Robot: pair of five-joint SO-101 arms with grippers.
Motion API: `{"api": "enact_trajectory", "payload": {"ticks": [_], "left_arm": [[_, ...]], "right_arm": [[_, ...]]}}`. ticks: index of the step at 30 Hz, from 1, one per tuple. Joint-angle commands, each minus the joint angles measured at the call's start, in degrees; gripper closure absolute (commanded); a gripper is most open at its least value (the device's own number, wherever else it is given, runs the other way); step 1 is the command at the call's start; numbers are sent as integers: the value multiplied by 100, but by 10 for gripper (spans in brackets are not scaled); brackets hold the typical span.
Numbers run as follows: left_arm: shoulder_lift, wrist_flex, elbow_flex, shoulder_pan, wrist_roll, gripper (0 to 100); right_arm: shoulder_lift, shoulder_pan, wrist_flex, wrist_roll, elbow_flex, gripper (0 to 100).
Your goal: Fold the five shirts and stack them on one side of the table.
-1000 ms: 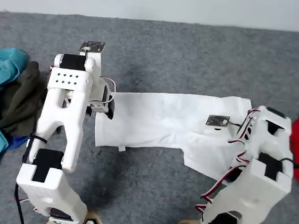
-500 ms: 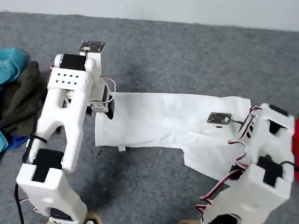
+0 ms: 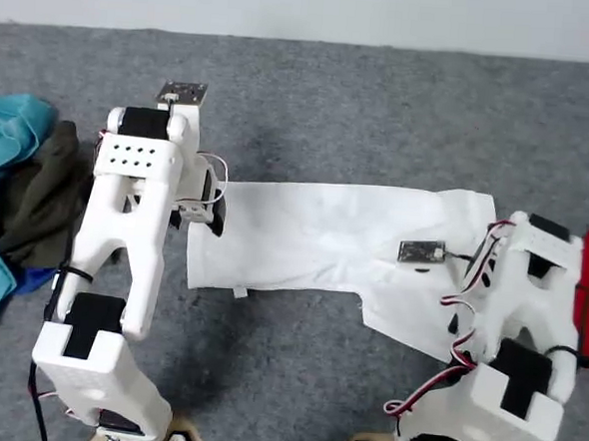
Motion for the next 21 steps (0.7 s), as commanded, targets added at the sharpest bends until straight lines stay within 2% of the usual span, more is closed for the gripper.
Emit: {"api": "enact_trajectory", "payload": {"ticks": [1,10,15,17,21], "left_arm": [[-316,167,171,44,44,797],[-325,167,268,44,44,797],[-325,167,268,44,44,797],[-325,167,268,44,44,797],[-325,167,268,44,44,798]], "right_arm": [[-180,-92,-189,132,26,666],[593,-101,-1015,123,26,674],[1042,-84,-1121,123,-70,676],[1042,-84,-1130,123,-70,711],[1042,-84,-1297,123,-70,850]]}}
